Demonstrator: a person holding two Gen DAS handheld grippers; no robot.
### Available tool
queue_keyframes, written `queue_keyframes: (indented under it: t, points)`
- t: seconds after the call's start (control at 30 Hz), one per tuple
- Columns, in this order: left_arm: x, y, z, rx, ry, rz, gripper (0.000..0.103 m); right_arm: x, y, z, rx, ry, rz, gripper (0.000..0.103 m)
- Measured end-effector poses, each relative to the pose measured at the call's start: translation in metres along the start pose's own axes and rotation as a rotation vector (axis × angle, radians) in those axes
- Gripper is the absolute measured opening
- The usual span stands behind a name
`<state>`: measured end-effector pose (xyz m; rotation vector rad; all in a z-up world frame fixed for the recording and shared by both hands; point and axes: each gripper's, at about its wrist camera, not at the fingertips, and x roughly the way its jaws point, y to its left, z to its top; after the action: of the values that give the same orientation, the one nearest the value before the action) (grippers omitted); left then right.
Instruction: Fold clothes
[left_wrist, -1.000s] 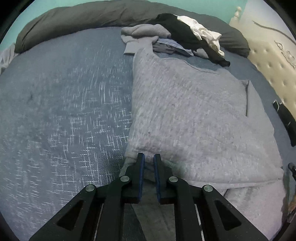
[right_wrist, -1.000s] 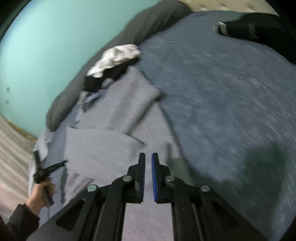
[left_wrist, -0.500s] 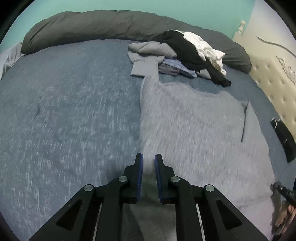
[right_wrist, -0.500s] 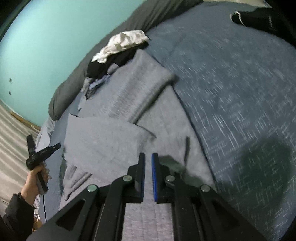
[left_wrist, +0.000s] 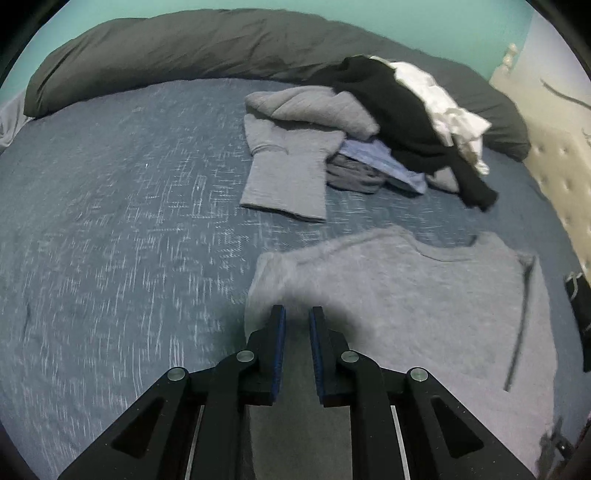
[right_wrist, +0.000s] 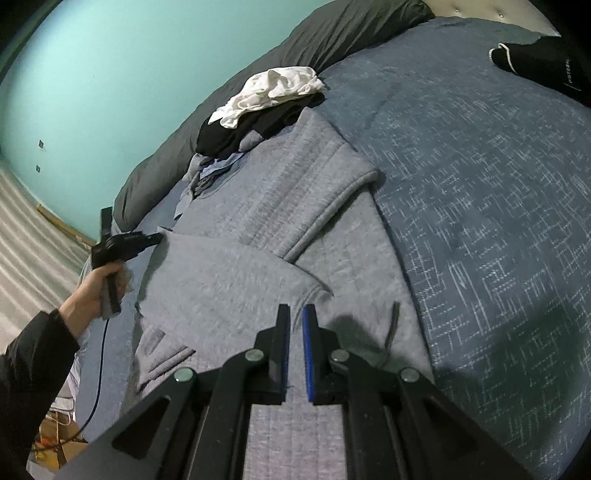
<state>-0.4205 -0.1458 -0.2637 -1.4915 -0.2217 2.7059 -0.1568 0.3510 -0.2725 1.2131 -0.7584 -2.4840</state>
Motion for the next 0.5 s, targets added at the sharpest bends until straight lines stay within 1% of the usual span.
queue_keyframes:
  t: [0.13,0.2,0.23,0.33,0.37,0.43,0.5]
  points:
    - [0.007,0.020,0.002,-0.052,0.007,0.057,0.014,0.003,0.000,-0.001,-0.010,0.016,0.004,0.006]
    - [0.002,0.026,0.003,-0.078,-0.011,0.043,0.014,0.004,0.000,-0.001,-0.009,0.017,0.005,0.006]
    - [-0.003,0.025,0.004,-0.073,-0.030,0.030,0.014,0.004,0.000,-0.001,-0.009,0.015,0.005,0.006]
    - [-0.017,0.013,0.005,-0.022,-0.098,-0.009,0.014,0.002,0.001,-0.001,-0.009,0.007,0.007,0.006]
    - [-0.019,0.009,0.006,-0.008,-0.105,-0.012,0.014,0.002,0.001,-0.001,-0.010,0.006,0.007,0.006]
    - [-0.009,0.007,0.007,-0.010,-0.061,-0.002,0.014,0.003,0.002,-0.001,-0.009,0.009,0.009,0.006]
    - [0.006,0.012,0.005,-0.035,0.012,0.034,0.014,0.004,0.000,-0.001,-0.006,0.013,0.010,0.006]
